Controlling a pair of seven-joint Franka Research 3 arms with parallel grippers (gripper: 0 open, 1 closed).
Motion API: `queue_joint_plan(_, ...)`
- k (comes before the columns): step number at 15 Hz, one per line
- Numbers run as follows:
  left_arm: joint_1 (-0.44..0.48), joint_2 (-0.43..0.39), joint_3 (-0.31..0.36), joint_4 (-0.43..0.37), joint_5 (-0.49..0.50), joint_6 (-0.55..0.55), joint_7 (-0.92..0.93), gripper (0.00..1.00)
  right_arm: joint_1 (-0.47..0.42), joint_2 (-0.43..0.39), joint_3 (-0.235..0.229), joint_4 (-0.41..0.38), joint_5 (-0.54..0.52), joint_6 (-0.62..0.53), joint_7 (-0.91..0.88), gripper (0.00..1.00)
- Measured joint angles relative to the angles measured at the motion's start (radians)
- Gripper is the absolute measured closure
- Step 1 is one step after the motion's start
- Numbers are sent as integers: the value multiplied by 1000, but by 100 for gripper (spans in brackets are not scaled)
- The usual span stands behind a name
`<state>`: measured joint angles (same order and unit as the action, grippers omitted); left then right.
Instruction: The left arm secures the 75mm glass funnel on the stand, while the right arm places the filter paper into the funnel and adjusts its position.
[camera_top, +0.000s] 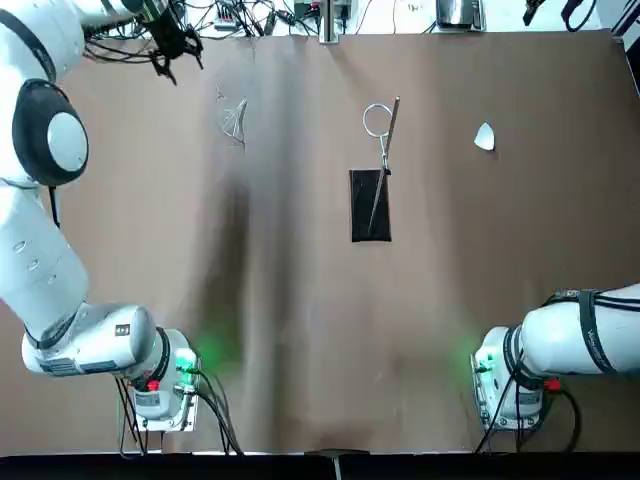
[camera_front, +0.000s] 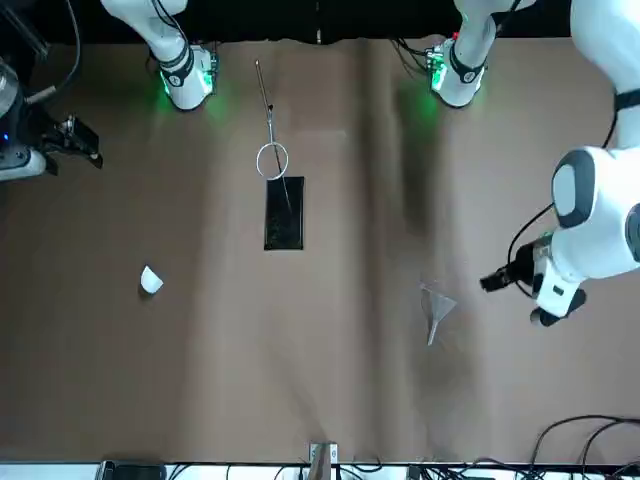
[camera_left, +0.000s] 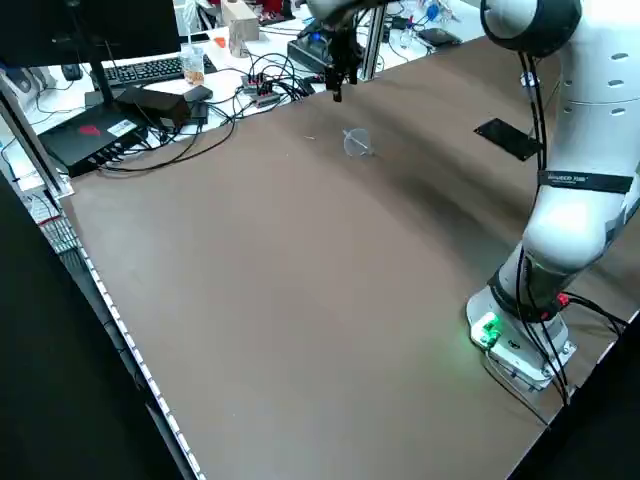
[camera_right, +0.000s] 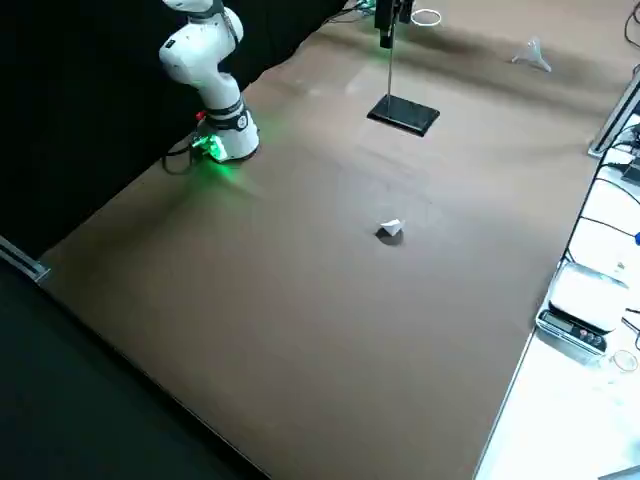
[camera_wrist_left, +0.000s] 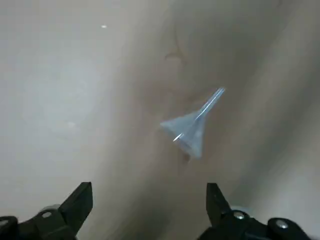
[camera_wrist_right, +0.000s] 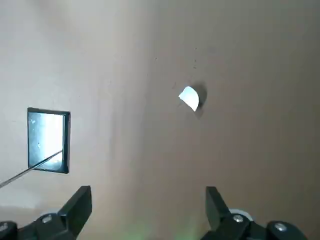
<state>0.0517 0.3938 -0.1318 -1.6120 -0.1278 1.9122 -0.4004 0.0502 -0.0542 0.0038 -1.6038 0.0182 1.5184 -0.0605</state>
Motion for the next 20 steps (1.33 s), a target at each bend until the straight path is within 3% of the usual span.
queue_joint_plan(3, 15, 32, 0, -100, -162, 234, -93, 0, 2, 36, 3, -4, 0, 30, 0, 0)
queue_joint_plan(4, 12, 36, -6, -184, -258, 405, -168, 0, 2, 76, 1, -5, -2, 43, 0, 0)
queue_joint_plan(5, 7, 37, -10, -223, -297, 486, -206, 0, 0, 97, -2, -6, -3, 54, 0, 0)
queue_joint_plan(6, 7, 37, -10, -223, -297, 486, -206, 0, 0, 97, -2, -6, -3, 54, 0, 0)
queue_joint_plan(8, -48, 54, -19, -313, -408, 685, -331, 0, -28, 153, -12, -6, -8, 152, 0, 0)
queue_joint_plan(14, -88, 72, -18, -373, -434, 782, -483, 0, -63, 234, -15, -16, -60, 277, -1, 1)
queue_joint_plan(20, -111, 112, -21, -379, -434, 853, -530, 3, -79, 253, -16, -171, -66, 479, -7, 7)
